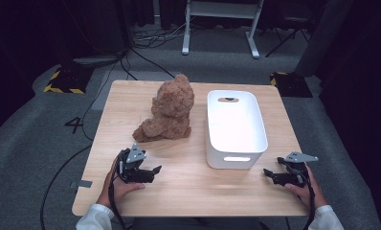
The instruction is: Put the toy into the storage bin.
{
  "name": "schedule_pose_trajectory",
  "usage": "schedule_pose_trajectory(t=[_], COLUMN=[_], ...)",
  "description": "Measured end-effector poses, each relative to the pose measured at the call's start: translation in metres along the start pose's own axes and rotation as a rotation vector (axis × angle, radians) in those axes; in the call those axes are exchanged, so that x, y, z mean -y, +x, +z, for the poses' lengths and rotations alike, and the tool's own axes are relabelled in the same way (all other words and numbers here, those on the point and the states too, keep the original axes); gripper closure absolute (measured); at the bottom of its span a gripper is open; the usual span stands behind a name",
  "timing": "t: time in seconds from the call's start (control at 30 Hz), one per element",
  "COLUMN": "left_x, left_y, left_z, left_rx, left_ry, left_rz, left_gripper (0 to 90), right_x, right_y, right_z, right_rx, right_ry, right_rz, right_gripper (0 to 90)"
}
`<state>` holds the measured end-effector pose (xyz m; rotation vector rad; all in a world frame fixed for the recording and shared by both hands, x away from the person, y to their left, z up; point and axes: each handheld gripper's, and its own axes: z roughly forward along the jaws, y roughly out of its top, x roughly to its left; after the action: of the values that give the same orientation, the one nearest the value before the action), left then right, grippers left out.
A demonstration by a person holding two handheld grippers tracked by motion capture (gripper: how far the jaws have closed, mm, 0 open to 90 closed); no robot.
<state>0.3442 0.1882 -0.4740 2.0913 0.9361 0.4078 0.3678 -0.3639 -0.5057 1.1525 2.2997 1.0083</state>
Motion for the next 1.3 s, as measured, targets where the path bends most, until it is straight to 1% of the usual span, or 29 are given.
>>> schedule_pose_trajectory(t=[0.07,0.1,0.17,0.27,0.3,0.47,0.53,0.57,0.67,0.8,0.87,0.9,0.93,1.03,1.07,1.1,1.27,1.3], left_x=[-0.002,-0.003,-0.005,-0.007,-0.009,-0.012,-0.014,-0.016,-0.018,-0.023,-0.027,-0.028,-0.03,-0.038,-0.038,-0.04,-0.048,-0.05], left_y=[0.0,0.0,0.0,-0.001,-0.001,0.0,0.001,0.002,0.002,0.003,0.003,0.003,0.003,0.003,0.003,0.003,0.003,0.003], left_z=[0.0,0.0,0.0,-0.001,-0.001,0.001,0.002,0.002,0.002,0.002,0.002,0.002,0.002,0.001,0.001,0.0,0.003,0.004], left_rx=[0.0,-0.003,-0.006,-0.003,-0.013,-0.024,-0.018,-0.025,-0.024,-0.034,-0.045,-0.036,-0.037,-0.037,-0.037,-0.046,-0.048,-0.049], left_ry=[-0.007,-0.009,-0.011,-0.018,-0.017,-0.016,-0.017,-0.016,-0.019,-0.021,-0.028,-0.03,-0.028,-0.041,-0.041,-0.047,-0.049,-0.053], left_rz=[-0.008,-0.006,0.01,0.011,0.016,0.011,-0.004,0.0,0.002,-0.004,0.003,-0.005,-0.008,-0.006,-0.006,-0.003,0.0,-0.005], left_gripper=[15.8,15.8,15.9,15.9,15.9,16.0,16.0,16.0,16.1,16.1,16.2,16.2,16.2,16.1,16.0,16.0,16.0,16.0], right_x=[0.0,0.0,0.0,0.0,0.0,0.0,0.0,0.0,0.0,0.0,0.0,0.0,0.0,0.0,0.0,0.0,0.0,0.0], right_y=[0.0,0.0,0.0,0.0,0.0,0.0,0.0,0.0,0.0,0.0,0.0,0.0,0.0,0.0,0.0,0.0,0.0,0.0], right_z=[0.0,0.0,0.0,0.0,0.0,0.0,0.0,0.0,0.0,0.0,0.0,0.0,0.0,0.0,0.0,0.0,0.0,0.0], right_rx=[0.0,0.0,0.0,0.0,0.0,0.0,0.0,0.0,0.0,0.0,0.0,0.0,0.0,0.0,0.0,0.0,0.0,0.0], right_ry=[0.0,0.0,0.0,0.0,0.0,0.0,0.0,0.0,0.0,0.0,0.0,0.0,0.0,0.0,0.0,0.0,0.0,0.0], right_rz=[0.0,0.0,0.0,0.0,0.001,0.0,0.0,0.001,0.0,0.0,0.0,0.0,0.0,0.0,0.0,0.0,0.0,0.0], right_gripper=[16.6,16.6,16.6,16.6,16.6,16.6,16.6,16.6,16.6,16.6,16.6,16.6,16.6,16.6,16.6,16.6,16.6,16.6])
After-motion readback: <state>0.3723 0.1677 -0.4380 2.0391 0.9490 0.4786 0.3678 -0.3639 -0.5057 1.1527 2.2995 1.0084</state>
